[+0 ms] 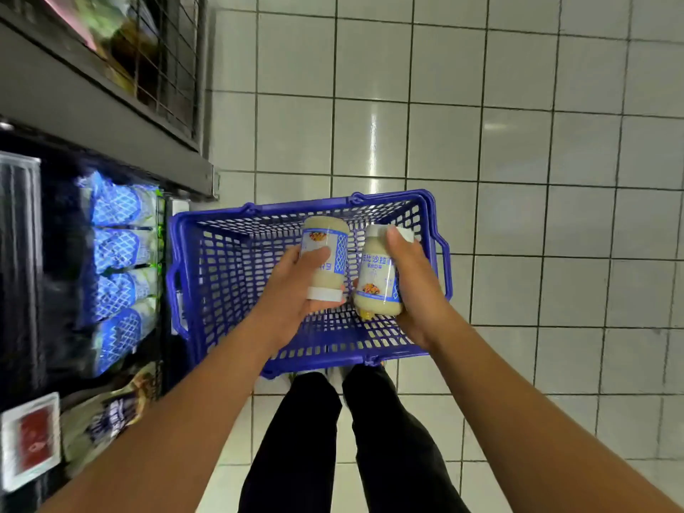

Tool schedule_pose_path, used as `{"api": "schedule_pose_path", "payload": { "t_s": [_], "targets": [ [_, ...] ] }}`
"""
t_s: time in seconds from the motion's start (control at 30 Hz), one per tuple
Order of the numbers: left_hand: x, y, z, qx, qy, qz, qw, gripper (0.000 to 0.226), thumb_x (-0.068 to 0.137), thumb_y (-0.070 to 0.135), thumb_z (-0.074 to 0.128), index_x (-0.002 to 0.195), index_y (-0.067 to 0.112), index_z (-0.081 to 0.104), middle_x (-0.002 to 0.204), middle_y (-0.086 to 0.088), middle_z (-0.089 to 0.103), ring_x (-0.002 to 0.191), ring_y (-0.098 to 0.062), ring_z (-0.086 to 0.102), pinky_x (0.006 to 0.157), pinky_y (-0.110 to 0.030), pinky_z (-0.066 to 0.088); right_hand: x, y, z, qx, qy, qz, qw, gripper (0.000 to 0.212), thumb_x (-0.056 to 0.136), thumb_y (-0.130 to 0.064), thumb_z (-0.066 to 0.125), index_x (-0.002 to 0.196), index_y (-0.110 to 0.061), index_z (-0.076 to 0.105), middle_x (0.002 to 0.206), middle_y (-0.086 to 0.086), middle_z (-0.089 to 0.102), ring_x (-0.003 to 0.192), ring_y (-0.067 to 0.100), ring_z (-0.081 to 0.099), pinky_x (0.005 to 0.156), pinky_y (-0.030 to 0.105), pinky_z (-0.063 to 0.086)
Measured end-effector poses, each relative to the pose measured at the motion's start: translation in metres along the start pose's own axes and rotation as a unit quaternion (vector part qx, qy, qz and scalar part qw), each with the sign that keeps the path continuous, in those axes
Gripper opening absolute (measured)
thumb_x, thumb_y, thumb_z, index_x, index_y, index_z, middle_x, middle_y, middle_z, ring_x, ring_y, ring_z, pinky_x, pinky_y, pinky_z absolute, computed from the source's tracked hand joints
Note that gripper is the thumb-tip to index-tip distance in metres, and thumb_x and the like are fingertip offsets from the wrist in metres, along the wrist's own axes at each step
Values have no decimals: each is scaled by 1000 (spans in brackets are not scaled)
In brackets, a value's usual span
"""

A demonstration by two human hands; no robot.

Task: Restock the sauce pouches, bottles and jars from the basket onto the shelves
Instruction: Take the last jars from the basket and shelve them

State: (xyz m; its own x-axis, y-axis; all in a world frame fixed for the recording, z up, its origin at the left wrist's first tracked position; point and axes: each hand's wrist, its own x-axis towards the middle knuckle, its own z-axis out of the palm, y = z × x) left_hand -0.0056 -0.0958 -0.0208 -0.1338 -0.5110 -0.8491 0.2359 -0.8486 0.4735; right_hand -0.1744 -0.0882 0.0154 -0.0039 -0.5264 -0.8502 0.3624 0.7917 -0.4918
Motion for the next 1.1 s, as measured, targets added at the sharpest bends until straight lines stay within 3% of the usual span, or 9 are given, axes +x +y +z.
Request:
{"api": "schedule_pose_path", "payload": {
  "t_s": [0.07, 0.13, 0.27, 0.37, 0.5, 0.63, 0.8, 0.97, 1.1],
  "targets": [
    [-36, 24, 11, -14, -14, 20, 1000, 17, 93, 24, 63, 108, 16, 59, 87, -7, 75, 72, -23, 73, 60, -39, 60, -36, -21, 10, 2, 14, -18, 1000, 66, 79, -50, 70, 132, -14, 53, 124, 22, 65, 98, 35, 68, 81, 55, 57],
    [-74, 47, 22, -24, -26, 39, 999, 34, 85, 29, 68, 115, 16, 60, 98, -9, 75, 82, -26, 72, 66, -40, 59, -72, -41, 20, 8, 9, -39, 999, 62, 77, -45, 69, 127, -11, 58, 117, 24, 68, 92, 35, 69, 74, 48, 58],
    [-145, 89, 38, -50, -31, 78, 995, 41, 77, 33, 67, 116, 21, 63, 106, -5, 75, 93, -22, 73, 73, -38, 60, -146, -81, 42, 45, -16, -77, 996, 39, 78, -43, 68, 107, -17, 68, 95, 12, 75, 80, 27, 72, 64, 39, 58],
    [-198, 116, 49, -55, -35, 110, 992, 34, 78, 32, 66, 112, 26, 65, 108, -3, 75, 96, -19, 73, 82, -37, 59, -198, -110, 60, 55, -27, -92, 994, 51, 78, -46, 69, 116, -13, 64, 100, 16, 73, 85, 31, 70, 69, 41, 58],
    [-272, 153, 60, -56, -20, 160, 985, 36, 75, 26, 75, 109, 26, 65, 103, -4, 76, 88, -18, 73, 77, -34, 59, -263, -144, 82, 52, -59, -122, 989, 50, 74, -31, 72, 116, -5, 63, 100, 22, 73, 82, 32, 71, 67, 40, 59],
    [-346, 184, 69, -89, -3, 230, 969, 32, 76, 21, 68, 108, 22, 63, 93, -2, 77, 78, -15, 74, 62, -27, 58, -317, -172, 100, 22, -122, -154, 980, 50, 70, -22, 78, 115, -6, 63, 98, 20, 74, 79, 29, 73, 62, 38, 58],
    [-430, 200, 73, -148, 42, 310, 938, 26, 76, 16, 64, 100, 23, 60, 84, 7, 77, 73, -9, 73, 59, -23, 57, -372, -203, 132, -60, -227, -204, 950, 56, 63, -30, 81, 114, -12, 66, 106, 22, 74, 89, 39, 73, 74, 47, 59],
    [-494, 194, 72, -194, 125, 373, 899, 33, 68, 23, 75, 100, 27, 68, 94, 2, 77, 78, -13, 72, 64, -27, 59, -414, -216, 159, -118, -325, -230, 910, 51, 61, -31, 80, 107, -12, 68, 97, 20, 75, 77, 31, 73, 60, 38, 57],
    [-536, 169, 70, -243, 177, 416, 858, 32, 73, 21, 76, 105, 25, 70, 96, -3, 75, 78, -15, 71, 60, -24, 55, -447, -207, 176, -154, -398, -228, 875, 44, 57, -29, 79, 99, -16, 73, 91, 16, 75, 75, 25, 72, 60, 34, 57]
  ]
}}
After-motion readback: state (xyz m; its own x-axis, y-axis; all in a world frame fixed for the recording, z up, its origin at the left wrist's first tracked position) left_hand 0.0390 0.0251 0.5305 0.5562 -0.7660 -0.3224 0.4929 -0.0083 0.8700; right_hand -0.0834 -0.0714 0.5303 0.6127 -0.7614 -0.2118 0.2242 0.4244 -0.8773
